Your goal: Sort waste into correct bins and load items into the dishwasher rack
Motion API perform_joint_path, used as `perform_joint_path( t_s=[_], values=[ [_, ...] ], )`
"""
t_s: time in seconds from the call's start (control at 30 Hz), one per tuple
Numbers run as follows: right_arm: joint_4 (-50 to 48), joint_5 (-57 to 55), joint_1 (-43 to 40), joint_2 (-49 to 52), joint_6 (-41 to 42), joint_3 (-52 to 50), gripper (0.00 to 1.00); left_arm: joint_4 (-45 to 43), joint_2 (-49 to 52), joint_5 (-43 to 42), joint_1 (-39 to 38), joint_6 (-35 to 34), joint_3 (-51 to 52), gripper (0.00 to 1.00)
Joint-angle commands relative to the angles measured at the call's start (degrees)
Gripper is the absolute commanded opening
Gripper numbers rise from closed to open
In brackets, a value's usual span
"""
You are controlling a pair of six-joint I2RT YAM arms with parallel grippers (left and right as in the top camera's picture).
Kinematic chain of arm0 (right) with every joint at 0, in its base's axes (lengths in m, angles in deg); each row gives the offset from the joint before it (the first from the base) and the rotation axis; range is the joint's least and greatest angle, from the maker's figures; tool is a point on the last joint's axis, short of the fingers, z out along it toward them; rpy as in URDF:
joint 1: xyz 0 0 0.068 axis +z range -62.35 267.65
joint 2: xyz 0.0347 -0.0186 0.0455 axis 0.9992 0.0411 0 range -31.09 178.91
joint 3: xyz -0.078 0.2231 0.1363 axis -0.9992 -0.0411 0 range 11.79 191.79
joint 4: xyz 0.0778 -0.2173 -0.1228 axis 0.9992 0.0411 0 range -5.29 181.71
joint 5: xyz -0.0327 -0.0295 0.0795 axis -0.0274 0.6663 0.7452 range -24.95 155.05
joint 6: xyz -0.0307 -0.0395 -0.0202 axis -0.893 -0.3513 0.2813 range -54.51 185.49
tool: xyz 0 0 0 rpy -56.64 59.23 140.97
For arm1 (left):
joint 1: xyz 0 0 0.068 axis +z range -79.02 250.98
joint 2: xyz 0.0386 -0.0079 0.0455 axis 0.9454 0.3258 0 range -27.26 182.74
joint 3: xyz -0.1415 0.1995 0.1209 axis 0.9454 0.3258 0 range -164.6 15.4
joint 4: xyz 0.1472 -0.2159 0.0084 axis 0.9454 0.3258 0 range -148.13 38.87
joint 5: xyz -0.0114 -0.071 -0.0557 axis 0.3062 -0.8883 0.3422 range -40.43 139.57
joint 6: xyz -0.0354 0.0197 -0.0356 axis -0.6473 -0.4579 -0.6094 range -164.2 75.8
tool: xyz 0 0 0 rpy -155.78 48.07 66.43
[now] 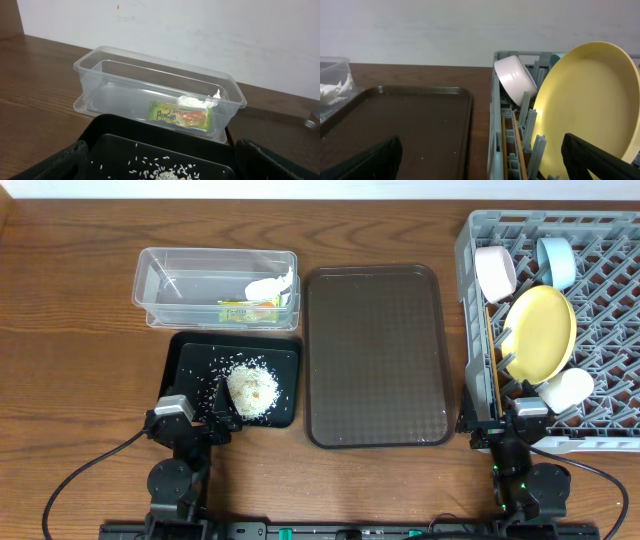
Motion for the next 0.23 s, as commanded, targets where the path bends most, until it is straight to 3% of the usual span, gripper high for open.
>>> perform_joint_path(
  t_s=[0.0, 0.2],
  values=[
    [0.2, 0.44, 0.44, -0.04, 0.55, -0.04, 0.99, 1.11, -0.39, 0.28, 0.35, 0.79, 1.77, 0.95],
    [0.2, 0.44, 0.44, -0.04, 0.55, -0.04, 0.99, 1.11, -0.39, 0.28, 0.35, 0.79, 1.77, 0.95]
  ],
)
